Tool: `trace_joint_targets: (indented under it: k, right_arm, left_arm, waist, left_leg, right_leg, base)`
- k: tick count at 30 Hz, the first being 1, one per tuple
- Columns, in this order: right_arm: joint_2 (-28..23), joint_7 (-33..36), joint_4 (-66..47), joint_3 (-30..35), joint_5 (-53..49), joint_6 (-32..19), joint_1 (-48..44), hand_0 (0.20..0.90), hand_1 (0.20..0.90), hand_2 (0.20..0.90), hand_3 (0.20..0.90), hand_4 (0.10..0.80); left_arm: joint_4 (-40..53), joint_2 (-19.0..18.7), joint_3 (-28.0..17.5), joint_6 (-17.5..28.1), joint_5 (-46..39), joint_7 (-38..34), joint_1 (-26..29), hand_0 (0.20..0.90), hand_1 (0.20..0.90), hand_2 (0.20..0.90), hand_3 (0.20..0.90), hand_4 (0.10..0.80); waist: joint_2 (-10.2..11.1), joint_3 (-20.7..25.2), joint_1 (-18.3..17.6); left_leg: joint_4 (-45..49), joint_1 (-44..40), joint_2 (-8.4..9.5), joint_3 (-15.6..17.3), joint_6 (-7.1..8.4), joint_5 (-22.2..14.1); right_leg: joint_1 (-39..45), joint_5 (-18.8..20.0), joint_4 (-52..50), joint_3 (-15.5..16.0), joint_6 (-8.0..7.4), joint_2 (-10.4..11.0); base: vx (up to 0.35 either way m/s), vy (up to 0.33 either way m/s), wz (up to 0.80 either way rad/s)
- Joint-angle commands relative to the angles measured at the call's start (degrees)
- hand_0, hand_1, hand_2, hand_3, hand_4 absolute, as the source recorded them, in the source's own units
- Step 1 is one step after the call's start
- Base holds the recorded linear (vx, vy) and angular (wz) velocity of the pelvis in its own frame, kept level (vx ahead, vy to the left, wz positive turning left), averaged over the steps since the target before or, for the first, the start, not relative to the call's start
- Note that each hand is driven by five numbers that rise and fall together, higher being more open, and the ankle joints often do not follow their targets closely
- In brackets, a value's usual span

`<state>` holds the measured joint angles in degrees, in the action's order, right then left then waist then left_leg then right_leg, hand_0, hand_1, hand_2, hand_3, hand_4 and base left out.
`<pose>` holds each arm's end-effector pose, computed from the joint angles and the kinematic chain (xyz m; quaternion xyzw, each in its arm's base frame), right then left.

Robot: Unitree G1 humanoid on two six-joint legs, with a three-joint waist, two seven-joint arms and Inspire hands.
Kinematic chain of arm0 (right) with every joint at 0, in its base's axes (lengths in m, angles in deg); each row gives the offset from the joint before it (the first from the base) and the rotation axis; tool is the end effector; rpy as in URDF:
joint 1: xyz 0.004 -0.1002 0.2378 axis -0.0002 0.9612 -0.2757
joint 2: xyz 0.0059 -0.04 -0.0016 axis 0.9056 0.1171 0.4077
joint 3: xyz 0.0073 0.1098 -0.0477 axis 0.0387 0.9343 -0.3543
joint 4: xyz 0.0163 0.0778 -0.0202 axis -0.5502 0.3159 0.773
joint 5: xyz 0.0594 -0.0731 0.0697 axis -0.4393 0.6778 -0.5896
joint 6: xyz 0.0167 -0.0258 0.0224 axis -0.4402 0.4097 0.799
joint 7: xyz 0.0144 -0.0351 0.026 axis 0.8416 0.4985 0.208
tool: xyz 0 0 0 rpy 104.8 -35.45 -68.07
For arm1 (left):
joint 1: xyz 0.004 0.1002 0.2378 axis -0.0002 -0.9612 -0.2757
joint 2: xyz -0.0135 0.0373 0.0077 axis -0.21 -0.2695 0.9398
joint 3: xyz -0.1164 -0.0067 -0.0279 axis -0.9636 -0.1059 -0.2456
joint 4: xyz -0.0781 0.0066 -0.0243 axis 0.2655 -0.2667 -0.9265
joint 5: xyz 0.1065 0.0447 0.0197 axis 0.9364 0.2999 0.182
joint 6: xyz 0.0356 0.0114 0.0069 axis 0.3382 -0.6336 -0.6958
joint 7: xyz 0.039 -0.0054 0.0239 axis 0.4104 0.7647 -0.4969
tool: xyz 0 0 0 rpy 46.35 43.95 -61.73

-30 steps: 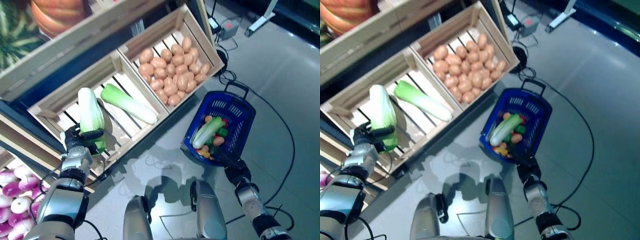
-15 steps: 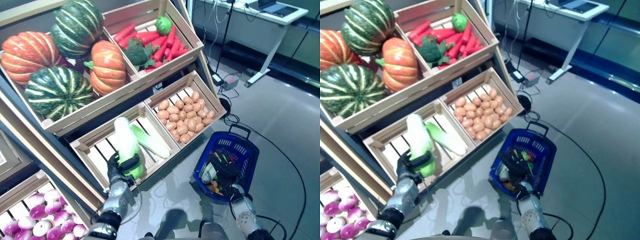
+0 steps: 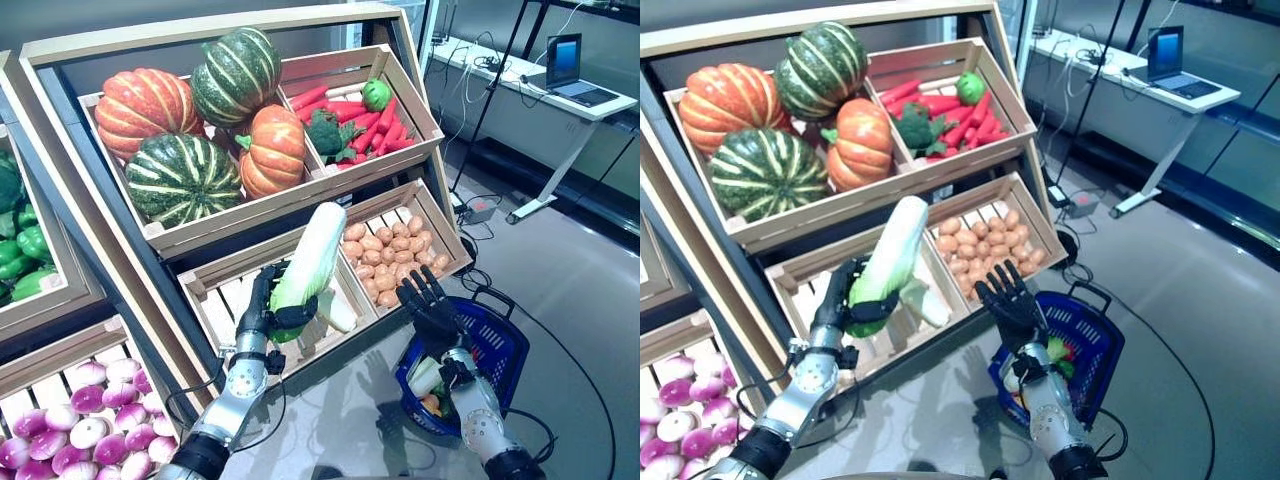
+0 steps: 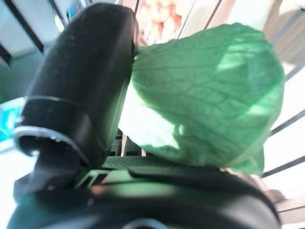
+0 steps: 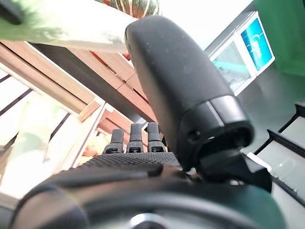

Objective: Put vegetables into the basket

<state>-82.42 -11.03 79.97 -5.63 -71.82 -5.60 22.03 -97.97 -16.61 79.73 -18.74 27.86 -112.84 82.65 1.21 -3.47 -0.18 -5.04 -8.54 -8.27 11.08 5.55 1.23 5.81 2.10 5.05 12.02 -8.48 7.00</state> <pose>0.2123 -0.1769 -0.0404 0.3867 0.0626 0.0289 0.9196 0.2179 0.1794 -0.0209 0.2383 0.0039 0.0192 0.9710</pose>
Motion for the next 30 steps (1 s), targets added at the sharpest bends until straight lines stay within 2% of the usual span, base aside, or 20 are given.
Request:
trace_joint_targets:
  k: [1, 9, 17, 30]
  right_arm:
    - [-1.5, -3.5, -4.3, 2.3, -0.3, -3.4, -8.6, 0.900, 0.900, 0.900, 0.900, 0.800]
    - [-1.7, -3.7, -2.8, 0.3, -0.4, -0.4, -12.2, 0.900, 0.900, 0.900, 0.900, 0.800]
    - [-2.3, 3.0, 1.3, -1.7, 7.2, 2.1, -15.0, 0.900, 0.900, 0.900, 0.900, 0.800]
    - [-1.3, 4.9, 5.0, -2.1, 5.5, 4.0, -18.2, 0.900, 0.900, 0.900, 0.900, 0.800]
  left_arm:
    - [6.8, -2.1, 2.1, 12.0, 5.4, -1.7, 7.7, 0.300, 0.300, 0.300, 0.300, 0.400]
    - [7.2, -3.1, 5.1, 14.4, 6.8, -1.6, 9.6, 0.300, 0.300, 0.300, 0.300, 0.400]
    - [9.2, -3.5, 7.0, 15.8, 7.3, -2.4, 12.1, 0.300, 0.300, 0.300, 0.300, 0.400]
    - [11.3, -3.8, 9.3, 17.1, 9.7, -4.6, 14.1, 0.300, 0.300, 0.300, 0.300, 0.400]
  waist:
    - [1.4, 1.6, 0.6]
    - [1.3, 2.4, 0.8]
    - [1.0, 2.7, 0.6]
    - [0.8, 2.4, 1.0]
  left_leg:
    - [0.9, 2.3, 3.18, -0.2, -1.99, -2.6]
    - [0.5, 1.0, 3.28, -0.1, -1.98, -3.0]
    - [0.4, 0.5, 3.29, -0.1, -1.86, -3.2]
    - [0.2, -0.1, 3.32, -0.5, -1.70, -3.5]
  right_leg:
    - [-0.1, -0.2, -1.9, 0.4, -0.37, 1.3]
    - [1.1, -0.1, -1.2, 0.2, -0.43, 1.2]
    - [1.5, -0.1, -1.0, -0.2, -0.49, 1.3]
    - [2.1, -0.2, -0.9, -0.1, -0.63, 1.6]
  base:
    - [0.000, 0.000, 0.00]
    - [0.000, 0.000, 0.00]
    - [0.000, 0.000, 0.00]
    - [-0.004, 0.004, 0.04]
